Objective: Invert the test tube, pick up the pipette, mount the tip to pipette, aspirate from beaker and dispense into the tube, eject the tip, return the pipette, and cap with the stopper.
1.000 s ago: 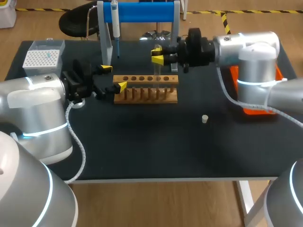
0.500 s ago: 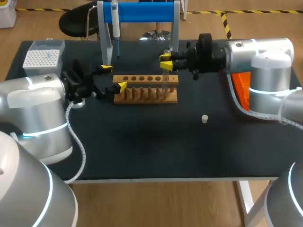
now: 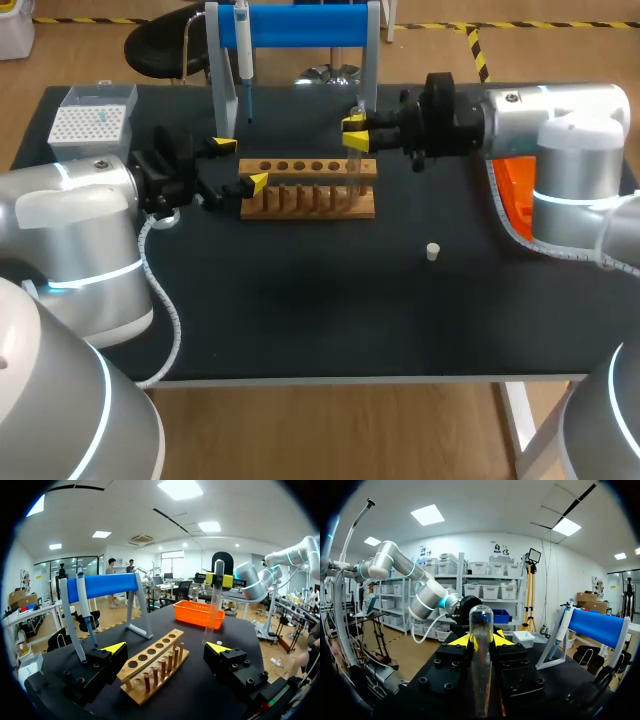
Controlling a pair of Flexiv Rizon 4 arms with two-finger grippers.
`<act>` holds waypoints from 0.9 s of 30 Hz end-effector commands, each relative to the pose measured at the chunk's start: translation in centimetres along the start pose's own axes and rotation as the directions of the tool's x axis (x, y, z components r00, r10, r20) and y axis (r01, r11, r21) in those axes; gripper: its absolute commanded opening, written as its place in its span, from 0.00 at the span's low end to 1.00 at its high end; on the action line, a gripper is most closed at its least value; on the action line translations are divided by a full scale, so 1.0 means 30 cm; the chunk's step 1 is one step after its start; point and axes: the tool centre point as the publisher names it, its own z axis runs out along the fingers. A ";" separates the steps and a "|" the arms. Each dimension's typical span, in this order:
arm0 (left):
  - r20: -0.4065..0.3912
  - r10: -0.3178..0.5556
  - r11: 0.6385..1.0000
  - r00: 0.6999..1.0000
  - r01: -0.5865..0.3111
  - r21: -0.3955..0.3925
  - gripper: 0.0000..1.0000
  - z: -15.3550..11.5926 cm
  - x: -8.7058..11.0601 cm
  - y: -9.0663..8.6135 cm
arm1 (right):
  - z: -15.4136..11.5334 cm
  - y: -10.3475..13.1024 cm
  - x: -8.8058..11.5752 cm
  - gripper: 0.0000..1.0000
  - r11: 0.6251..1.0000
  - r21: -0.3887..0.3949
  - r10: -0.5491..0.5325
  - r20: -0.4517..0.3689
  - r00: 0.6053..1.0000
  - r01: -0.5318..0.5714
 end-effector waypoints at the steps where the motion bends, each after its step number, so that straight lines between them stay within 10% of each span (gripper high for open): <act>1: 0.003 0.001 1.000 1.000 -0.001 0.002 1.00 0.005 0.002 0.003 | -0.003 0.003 0.002 0.00 1.000 0.002 0.000 0.000 1.000 0.000; 5: 0.003 0.001 1.000 1.000 -0.001 0.002 1.00 0.005 0.002 0.003 | -0.005 -0.004 -0.001 0.00 0.993 0.024 0.116 0.002 0.993 -0.116; 11: 0.003 0.001 1.000 1.000 -0.001 0.002 1.00 0.005 0.002 0.003 | -0.019 -0.026 -0.018 0.00 0.888 0.040 0.457 0.025 0.889 -0.457; 19: 0.003 0.001 1.000 1.000 -0.001 0.002 1.00 0.005 0.002 0.003 | -0.059 -0.004 -0.056 0.00 0.484 -0.024 0.875 -0.017 0.484 -0.875; 27: 0.003 0.001 1.000 1.000 -0.001 0.002 1.00 0.005 0.002 0.003 | -0.062 -0.022 -0.051 0.00 0.191 0.004 0.980 -0.054 0.190 -0.982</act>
